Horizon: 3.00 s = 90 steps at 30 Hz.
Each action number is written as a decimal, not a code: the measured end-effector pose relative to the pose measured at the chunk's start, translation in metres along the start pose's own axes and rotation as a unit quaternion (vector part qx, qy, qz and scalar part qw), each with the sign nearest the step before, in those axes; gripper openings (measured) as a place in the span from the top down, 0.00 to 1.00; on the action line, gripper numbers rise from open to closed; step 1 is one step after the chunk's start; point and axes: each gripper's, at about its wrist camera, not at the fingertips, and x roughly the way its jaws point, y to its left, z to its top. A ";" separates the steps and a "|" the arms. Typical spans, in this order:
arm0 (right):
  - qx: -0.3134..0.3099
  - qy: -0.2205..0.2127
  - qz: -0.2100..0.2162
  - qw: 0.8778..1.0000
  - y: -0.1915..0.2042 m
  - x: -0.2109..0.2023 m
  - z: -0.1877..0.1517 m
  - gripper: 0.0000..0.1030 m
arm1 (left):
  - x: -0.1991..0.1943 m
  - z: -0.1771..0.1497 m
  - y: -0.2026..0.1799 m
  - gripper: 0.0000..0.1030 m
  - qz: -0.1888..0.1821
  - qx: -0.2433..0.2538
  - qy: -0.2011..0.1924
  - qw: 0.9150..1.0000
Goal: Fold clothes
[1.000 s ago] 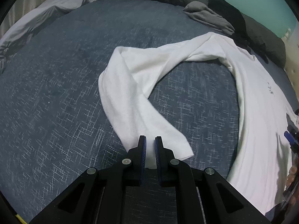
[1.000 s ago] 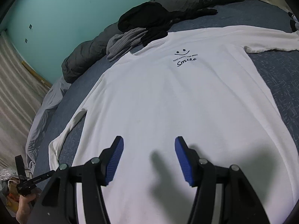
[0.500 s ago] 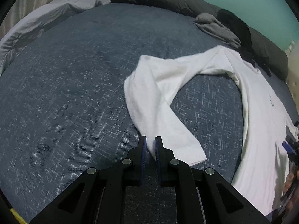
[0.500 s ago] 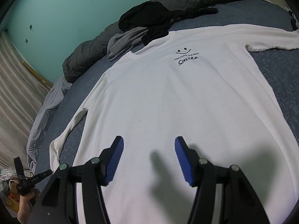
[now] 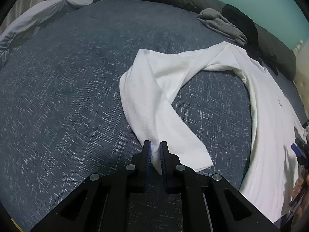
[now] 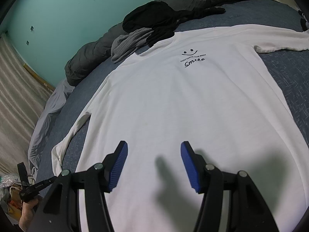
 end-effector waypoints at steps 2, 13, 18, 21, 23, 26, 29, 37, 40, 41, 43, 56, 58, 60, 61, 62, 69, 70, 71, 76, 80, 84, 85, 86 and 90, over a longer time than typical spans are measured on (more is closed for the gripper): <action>0.000 0.000 0.001 1.000 0.000 0.000 0.000 0.44 | -0.001 0.000 0.002 0.91 -0.011 -0.003 -0.001 1.000; 0.001 0.000 0.003 1.000 0.000 -0.001 0.000 0.44 | -0.024 0.014 0.006 0.98 0.010 0.021 -0.024 0.999; 0.004 -0.002 0.004 1.000 -0.002 -0.002 0.001 0.44 | -0.047 0.031 0.032 0.98 0.050 0.024 -0.042 0.998; 0.005 -0.003 0.004 1.000 -0.002 -0.003 0.001 0.44 | -0.055 0.039 0.057 0.98 0.080 0.014 -0.041 0.996; 0.004 -0.002 0.004 1.000 -0.001 -0.002 0.001 0.44 | -0.052 0.043 0.073 0.98 0.100 0.007 -0.033 0.994; 0.003 -0.001 0.004 1.000 0.000 -0.001 0.000 0.44 | -0.045 0.046 0.090 0.97 0.113 0.002 -0.020 0.993; 0.001 0.000 0.004 1.000 0.000 0.000 0.000 0.44 | -0.031 0.047 0.098 0.97 0.108 -0.003 0.003 0.994; 0.001 0.001 0.004 1.000 0.000 0.002 0.000 0.44 | -0.049 0.048 0.109 0.95 0.105 -0.036 -0.035 0.993; -0.001 0.003 0.005 1.000 0.002 0.003 -0.001 0.44 | -0.047 0.041 0.086 0.95 0.084 0.011 -0.027 0.996; -0.002 0.004 0.005 1.000 0.002 0.003 -0.002 0.44 | -0.044 0.038 0.077 0.95 0.077 0.030 -0.021 0.996; -0.002 0.005 0.005 1.000 0.002 0.003 -0.002 0.44 | -0.038 0.033 0.060 0.95 0.074 0.063 -0.012 0.995; 0.009 0.003 0.010 1.000 -0.001 0.002 0.000 0.44 | -0.009 0.018 0.040 0.85 0.115 0.116 0.023 0.986; 0.008 0.004 0.009 1.000 -0.001 0.003 -0.001 0.44 | -0.008 0.019 0.040 0.81 0.116 0.115 0.023 0.986; 0.008 0.006 0.009 1.000 -0.001 0.003 -0.002 0.44 | -0.007 0.019 0.041 0.77 0.117 0.115 0.022 0.986; 0.008 0.006 0.009 1.000 -0.001 0.004 -0.002 0.44 | -0.005 0.019 0.041 0.74 0.118 0.116 0.023 0.986; 0.008 0.006 0.009 1.000 -0.001 0.004 -0.002 0.44 | -0.003 0.020 0.042 0.72 0.120 0.117 0.026 0.986; 0.010 0.007 0.007 1.000 -0.001 0.005 -0.003 0.44 | 0.002 0.017 0.042 0.71 0.134 0.126 0.020 0.983; 0.010 0.008 0.007 1.000 -0.001 0.005 -0.003 0.44 | 0.002 0.019 0.044 0.71 0.135 0.123 0.018 0.983; 0.010 0.008 0.007 1.000 -0.002 0.005 -0.003 0.44 | 0.001 0.020 0.046 0.71 0.134 0.120 0.017 0.984; 0.008 0.008 0.007 1.000 0.000 0.006 -0.003 0.44 | -0.007 0.030 0.055 0.94 0.132 0.112 0.007 0.985; 0.004 0.009 0.006 1.000 0.001 0.007 -0.004 0.44 | -0.020 0.050 0.073 0.95 0.119 0.080 -0.008 0.990; -0.001 0.012 0.002 1.000 0.003 0.010 -0.005 0.44 | -0.030 0.072 0.098 0.97 0.103 0.042 -0.017 0.994; -0.002 0.013 0.001 1.000 0.003 0.011 -0.006 0.44 | -0.031 0.077 0.104 0.97 0.101 0.037 -0.020 0.994; -0.003 0.013 0.000 1.000 0.004 0.012 -0.006 0.44 | -0.033 0.083 0.110 0.97 0.099 0.030 -0.022 0.994; -0.007 0.015 -0.007 1.000 0.005 0.015 -0.008 0.44 | -0.034 0.106 0.137 0.98 0.092 -0.007 -0.028 0.995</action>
